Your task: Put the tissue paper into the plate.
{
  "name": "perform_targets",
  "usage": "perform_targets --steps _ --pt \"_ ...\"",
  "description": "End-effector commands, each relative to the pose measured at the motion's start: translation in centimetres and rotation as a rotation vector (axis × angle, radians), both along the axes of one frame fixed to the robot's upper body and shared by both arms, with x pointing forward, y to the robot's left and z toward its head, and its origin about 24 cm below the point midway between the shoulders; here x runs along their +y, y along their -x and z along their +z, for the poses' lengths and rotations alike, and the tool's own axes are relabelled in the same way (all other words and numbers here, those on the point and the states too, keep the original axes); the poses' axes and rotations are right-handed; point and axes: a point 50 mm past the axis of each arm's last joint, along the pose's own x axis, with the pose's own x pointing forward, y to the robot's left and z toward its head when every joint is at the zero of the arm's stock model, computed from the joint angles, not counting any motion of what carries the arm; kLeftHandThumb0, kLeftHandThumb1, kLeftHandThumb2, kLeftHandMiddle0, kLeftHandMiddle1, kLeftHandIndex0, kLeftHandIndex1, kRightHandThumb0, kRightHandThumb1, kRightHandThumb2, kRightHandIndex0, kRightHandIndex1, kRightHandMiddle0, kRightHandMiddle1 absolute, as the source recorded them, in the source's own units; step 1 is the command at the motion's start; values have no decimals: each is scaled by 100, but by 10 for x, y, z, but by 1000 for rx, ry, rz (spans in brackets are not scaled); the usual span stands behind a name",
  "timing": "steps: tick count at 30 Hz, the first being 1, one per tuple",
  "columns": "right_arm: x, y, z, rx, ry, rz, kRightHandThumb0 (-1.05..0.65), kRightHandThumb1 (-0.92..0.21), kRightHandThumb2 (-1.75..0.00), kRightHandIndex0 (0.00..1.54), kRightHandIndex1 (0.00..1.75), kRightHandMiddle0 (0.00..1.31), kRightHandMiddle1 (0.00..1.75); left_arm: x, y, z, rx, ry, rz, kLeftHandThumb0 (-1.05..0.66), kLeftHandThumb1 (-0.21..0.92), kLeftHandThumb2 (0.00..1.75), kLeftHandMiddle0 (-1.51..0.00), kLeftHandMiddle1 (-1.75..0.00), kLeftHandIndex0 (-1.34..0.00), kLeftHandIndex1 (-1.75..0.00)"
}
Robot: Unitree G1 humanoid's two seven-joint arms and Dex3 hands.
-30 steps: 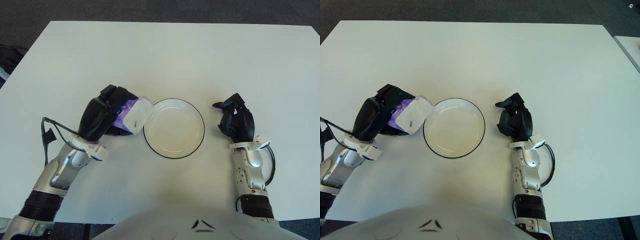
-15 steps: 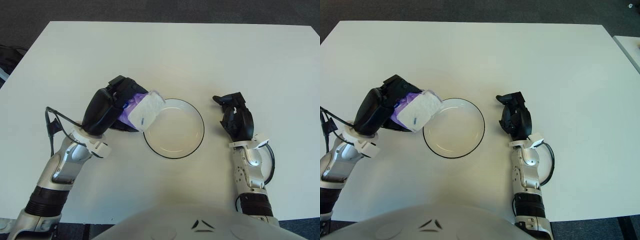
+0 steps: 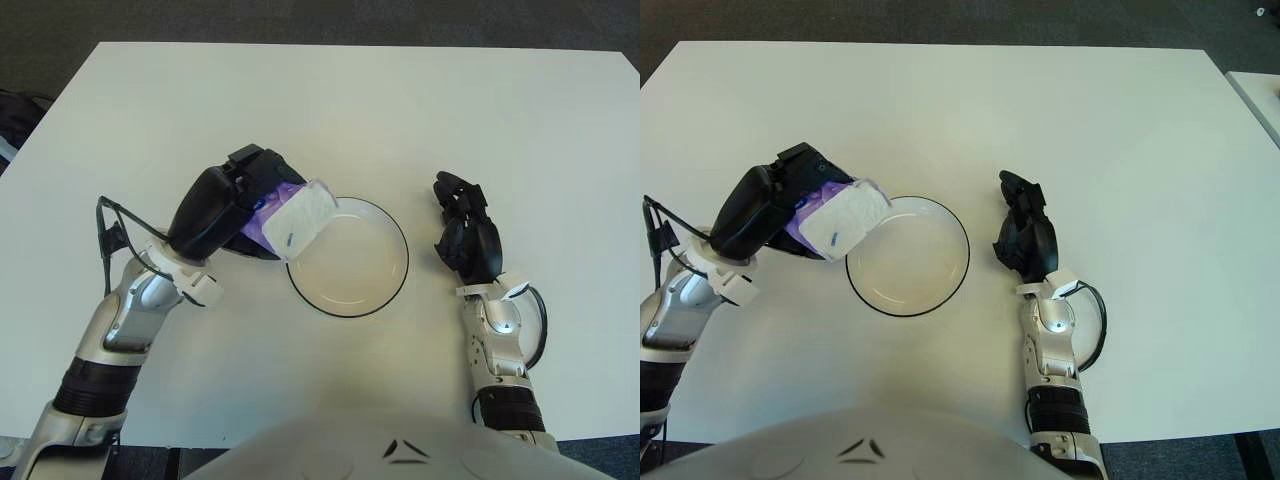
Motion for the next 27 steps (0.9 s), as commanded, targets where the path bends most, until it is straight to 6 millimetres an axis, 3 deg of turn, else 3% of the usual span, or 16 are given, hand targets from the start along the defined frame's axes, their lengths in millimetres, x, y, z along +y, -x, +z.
perform_targets --steps 1,9,27 --pt "3 28 -53 304 4 13 -78 -92 -101 6 4 0 29 2 -2 5 -13 -16 -6 -46 33 130 -113 -175 -59 -175" --pt "6 28 -52 310 25 39 -86 -92 -104 0 0 0 11 -1 -3 6 -9 -34 -24 -46 34 129 -112 -175 -59 -175" --pt "12 28 -52 303 33 59 -90 -92 -107 0 0 0 0 -16 -10 0 59 -189 -93 -46 34 128 -112 -175 -59 -175"
